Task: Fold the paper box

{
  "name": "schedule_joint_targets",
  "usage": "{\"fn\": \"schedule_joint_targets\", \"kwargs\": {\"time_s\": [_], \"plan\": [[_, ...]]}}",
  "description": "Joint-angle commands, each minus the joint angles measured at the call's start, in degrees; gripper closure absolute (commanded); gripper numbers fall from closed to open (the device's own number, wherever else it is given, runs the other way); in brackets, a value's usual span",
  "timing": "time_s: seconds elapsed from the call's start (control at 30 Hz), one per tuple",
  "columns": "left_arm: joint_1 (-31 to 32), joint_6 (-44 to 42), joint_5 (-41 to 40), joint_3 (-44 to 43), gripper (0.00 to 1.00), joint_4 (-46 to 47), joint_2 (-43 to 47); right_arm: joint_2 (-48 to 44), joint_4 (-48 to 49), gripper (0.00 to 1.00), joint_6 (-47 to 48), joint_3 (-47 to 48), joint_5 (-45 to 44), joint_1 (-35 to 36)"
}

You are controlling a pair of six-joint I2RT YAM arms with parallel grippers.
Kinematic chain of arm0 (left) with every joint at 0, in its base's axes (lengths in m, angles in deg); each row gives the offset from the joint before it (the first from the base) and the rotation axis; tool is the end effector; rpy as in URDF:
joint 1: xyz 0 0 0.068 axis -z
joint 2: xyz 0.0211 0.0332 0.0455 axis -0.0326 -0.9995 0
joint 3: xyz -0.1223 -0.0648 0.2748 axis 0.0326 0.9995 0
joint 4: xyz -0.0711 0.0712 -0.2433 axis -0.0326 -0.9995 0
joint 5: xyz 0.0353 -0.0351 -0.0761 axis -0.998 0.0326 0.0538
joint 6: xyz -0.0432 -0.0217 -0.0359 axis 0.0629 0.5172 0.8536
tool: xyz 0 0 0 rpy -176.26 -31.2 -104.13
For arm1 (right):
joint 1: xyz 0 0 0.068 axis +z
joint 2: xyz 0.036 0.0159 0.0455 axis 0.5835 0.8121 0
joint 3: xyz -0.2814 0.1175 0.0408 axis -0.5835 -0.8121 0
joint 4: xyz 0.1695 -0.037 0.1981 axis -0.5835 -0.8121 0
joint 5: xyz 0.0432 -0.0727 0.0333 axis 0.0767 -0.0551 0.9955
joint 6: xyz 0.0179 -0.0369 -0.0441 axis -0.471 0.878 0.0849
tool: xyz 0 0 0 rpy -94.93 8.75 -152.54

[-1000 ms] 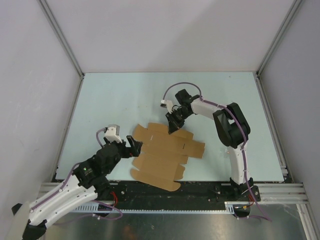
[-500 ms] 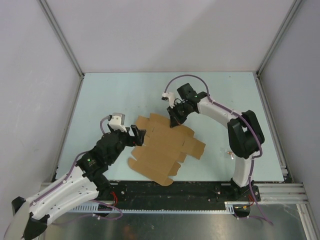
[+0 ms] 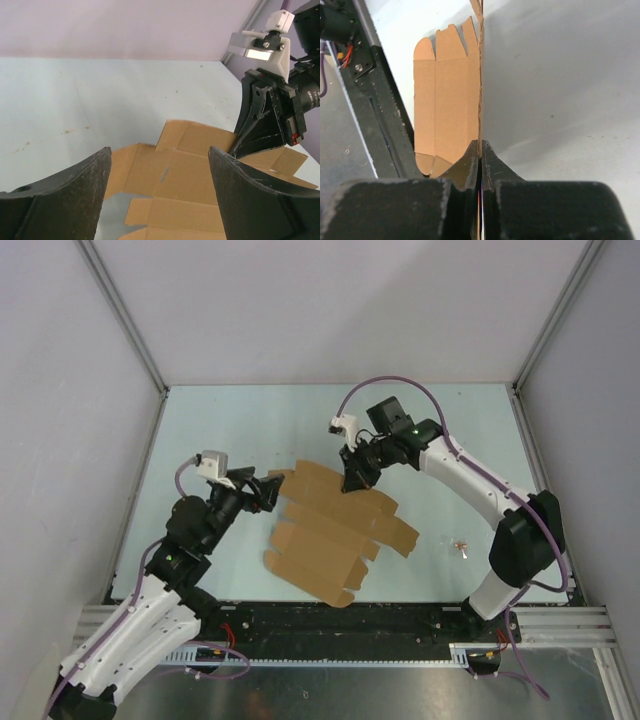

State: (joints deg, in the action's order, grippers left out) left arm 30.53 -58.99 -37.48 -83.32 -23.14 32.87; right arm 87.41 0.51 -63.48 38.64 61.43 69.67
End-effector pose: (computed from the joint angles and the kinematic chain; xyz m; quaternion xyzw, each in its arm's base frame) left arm 0.1200 -0.0703 0.3206 0.0447 0.7059 -0.2711 0.6528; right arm 0.2894 0.2264 0.3340 -0.4639 0.7829 0.3334 0.2462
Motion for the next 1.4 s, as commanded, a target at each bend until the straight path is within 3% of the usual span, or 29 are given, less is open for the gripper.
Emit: {"fn": "schedule_joint_targets", "kwargs": {"time_s": [0.0,0.27,0.5,0.73,1.1,1.37], "plan": [[-3.48,-1.62,11.92,-0.08,0.16,6.95,-1.55,-4.42,-5.09,1.0,2.48,-0.25,4.19,1.79],[-4.19,-1.98,21.59,-0.87,0.14,7.74,-3.31,-9.0,-6.94,1.0,3.45,-0.34,7.27,2.59],[-4.19,-1.36,27.13,-0.52,0.18,7.83,-2.95,-10.4,-7.55,1.0,3.81,-0.34,7.45,2.5],[-4.19,-1.45,31.43,-2.53,0.32,8.8,-6.56,-10.58,-6.67,1.0,3.1,-0.34,7.8,2.5],[-4.19,-2.68,33.11,-5.17,0.45,8.8,-9.1,-10.84,-5.53,1.0,1.61,-0.34,6.48,2.94],[-4.19,-3.64,34.96,-7.63,0.64,8.71,-11.83,-11.11,-5.01,1.0,1.17,-0.34,6.4,3.38]]}}
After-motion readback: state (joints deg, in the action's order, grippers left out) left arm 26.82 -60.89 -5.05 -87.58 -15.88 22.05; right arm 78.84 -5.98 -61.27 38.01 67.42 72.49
